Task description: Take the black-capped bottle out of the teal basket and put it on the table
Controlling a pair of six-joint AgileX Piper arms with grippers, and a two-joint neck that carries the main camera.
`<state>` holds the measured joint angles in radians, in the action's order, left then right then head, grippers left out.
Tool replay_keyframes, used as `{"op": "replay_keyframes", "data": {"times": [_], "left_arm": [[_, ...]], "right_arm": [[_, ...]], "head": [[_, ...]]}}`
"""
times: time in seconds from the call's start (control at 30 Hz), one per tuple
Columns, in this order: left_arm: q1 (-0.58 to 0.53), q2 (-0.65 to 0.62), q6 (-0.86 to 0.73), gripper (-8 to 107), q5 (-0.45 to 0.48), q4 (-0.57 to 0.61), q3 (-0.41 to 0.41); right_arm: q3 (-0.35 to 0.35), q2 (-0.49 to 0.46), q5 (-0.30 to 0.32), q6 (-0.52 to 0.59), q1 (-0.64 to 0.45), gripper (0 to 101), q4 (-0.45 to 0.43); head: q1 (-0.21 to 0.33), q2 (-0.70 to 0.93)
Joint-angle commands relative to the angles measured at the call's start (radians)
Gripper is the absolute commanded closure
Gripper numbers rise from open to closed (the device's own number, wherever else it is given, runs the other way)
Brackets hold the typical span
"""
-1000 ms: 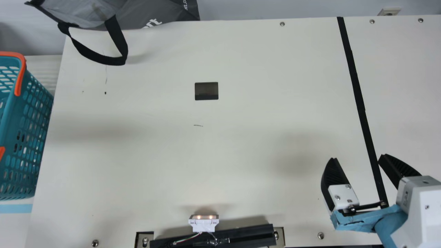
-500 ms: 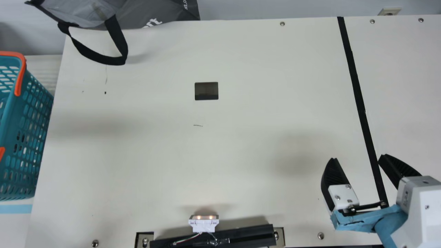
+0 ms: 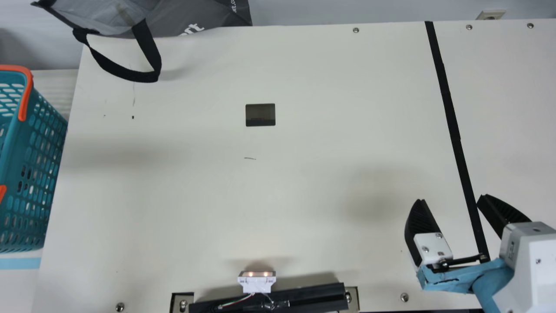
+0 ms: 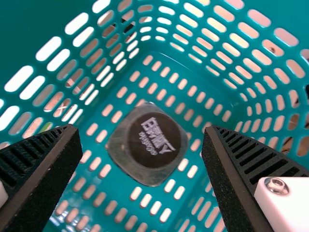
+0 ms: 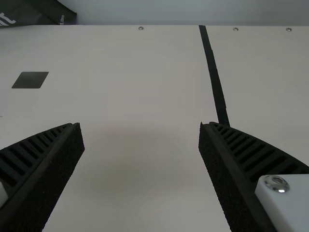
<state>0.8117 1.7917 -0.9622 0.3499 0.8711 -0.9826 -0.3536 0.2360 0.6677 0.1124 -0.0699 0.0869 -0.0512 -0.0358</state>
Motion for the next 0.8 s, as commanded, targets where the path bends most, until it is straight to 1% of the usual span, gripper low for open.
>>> {"op": "replay_keyframes", "data": {"times": [0.0, 0.3, 0.6, 0.63, 0.67, 0.7, 0.77], "left_arm": [[-0.003, 0.001, -0.011, -8, 0.004, 0.016, 0.004], [-0.011, 0.003, -0.062, -8, 0.007, 0.066, 0.018], [-0.009, 0.012, -0.093, -8, -0.007, 0.090, 0.021], [-0.009, 0.012, -0.093, 23, -0.008, 0.090, 0.020], [-0.008, 0.013, -0.096, 47, -0.009, 0.093, 0.020], [-0.008, 0.014, -0.096, 63, -0.010, 0.093, 0.019], [-0.007, 0.015, -0.100, 85, -0.012, 0.095, 0.019]], "right_arm": [[0.000, 0.000, 0.000, 0.000, 0.000, 10, 0.000], [0.000, 0.000, 0.001, 0.000, 0.000, 10, 0.000], [0.000, 0.000, 0.001, 0.000, 0.000, 10, 0.000], [0.000, 0.000, 0.001, 0.000, 0.000, 10, 0.000], [0.000, 0.000, 0.001, 0.000, 0.000, 10, 0.000], [0.000, 0.000, 0.001, 0.000, 0.000, 10, 0.000], [0.000, 0.000, 0.001, 0.000, 0.000, 10, 0.000]], "head": [[0.004, 0.008], [0.004, 0.008], [0.004, 0.008], [0.004, 0.008], [0.004, 0.008], [0.004, 0.008], [0.004, 0.008]]}}
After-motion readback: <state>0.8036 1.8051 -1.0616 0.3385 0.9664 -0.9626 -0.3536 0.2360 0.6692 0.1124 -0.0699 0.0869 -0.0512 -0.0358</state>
